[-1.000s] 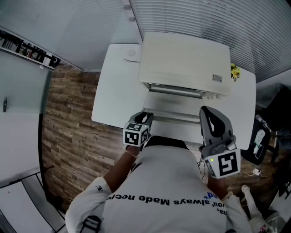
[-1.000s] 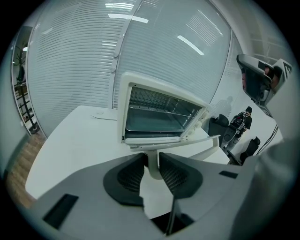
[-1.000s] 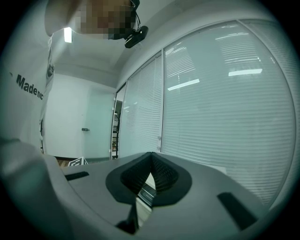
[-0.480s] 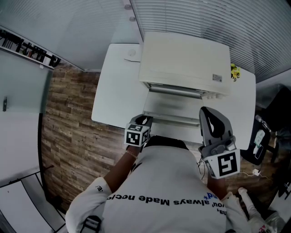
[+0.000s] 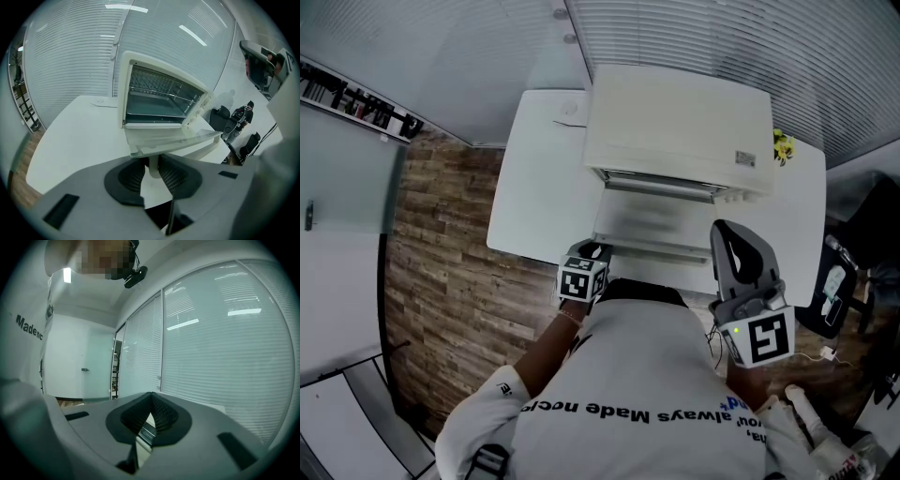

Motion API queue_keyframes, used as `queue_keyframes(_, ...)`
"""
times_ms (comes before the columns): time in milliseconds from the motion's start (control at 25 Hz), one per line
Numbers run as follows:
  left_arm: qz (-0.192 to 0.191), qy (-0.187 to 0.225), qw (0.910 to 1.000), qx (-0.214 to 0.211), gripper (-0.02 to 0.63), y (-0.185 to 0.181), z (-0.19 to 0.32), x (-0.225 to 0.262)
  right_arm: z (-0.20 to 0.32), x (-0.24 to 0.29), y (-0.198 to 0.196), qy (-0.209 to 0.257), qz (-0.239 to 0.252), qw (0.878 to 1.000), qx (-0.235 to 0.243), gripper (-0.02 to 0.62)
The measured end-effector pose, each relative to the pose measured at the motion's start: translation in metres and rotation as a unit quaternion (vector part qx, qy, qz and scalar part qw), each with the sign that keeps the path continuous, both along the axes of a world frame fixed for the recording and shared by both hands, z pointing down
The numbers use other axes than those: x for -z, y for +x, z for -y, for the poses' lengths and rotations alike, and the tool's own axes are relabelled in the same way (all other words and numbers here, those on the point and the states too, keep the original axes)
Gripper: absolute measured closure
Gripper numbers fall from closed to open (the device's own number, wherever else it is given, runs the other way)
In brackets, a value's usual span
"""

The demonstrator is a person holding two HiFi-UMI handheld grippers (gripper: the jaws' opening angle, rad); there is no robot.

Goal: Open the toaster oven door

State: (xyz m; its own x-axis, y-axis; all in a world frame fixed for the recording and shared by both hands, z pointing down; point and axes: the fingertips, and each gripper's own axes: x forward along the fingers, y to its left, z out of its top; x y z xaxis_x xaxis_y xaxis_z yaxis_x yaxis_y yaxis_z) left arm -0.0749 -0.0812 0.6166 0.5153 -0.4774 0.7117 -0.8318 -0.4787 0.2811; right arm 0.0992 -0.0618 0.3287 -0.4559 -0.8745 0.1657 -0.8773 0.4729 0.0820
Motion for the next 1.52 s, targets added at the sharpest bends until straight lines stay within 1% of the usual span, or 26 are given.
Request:
queue_keyframes(320,0.008,-0.013,0.9999,-0.003,0.500,-0.003,-0.008,-0.012,0.000,0.000,0.000,0.001,0.000,1.000,0.000,0.588)
queue_keyframes(880,0.011,-0.041,0.9990,-0.014,0.499,-0.004,-0.020,-0.033,0.003,-0.002,0.002,-0.002,-0.002,1.000,0.003,0.588)
queue_keyframes(1120,0.019,-0.066,0.9974,-0.023,0.499,-0.006,-0.028,-0.048,0.006,-0.001,0.001,-0.001,-0.003,1.000,0.004,0.588)
queue_keyframes(1280,0.032,-0.086,0.9952,-0.033,0.499,-0.008,-0.036,-0.062,0.006,0.000,0.000,0.001,-0.003,1.000,0.004,0.588)
queue_keyframes(1520,0.041,-0.107,0.9928,-0.032,0.512,-0.011,-0.042,-0.083,0.009,0.000,0.001,0.000,-0.004,1.000,0.003,0.588)
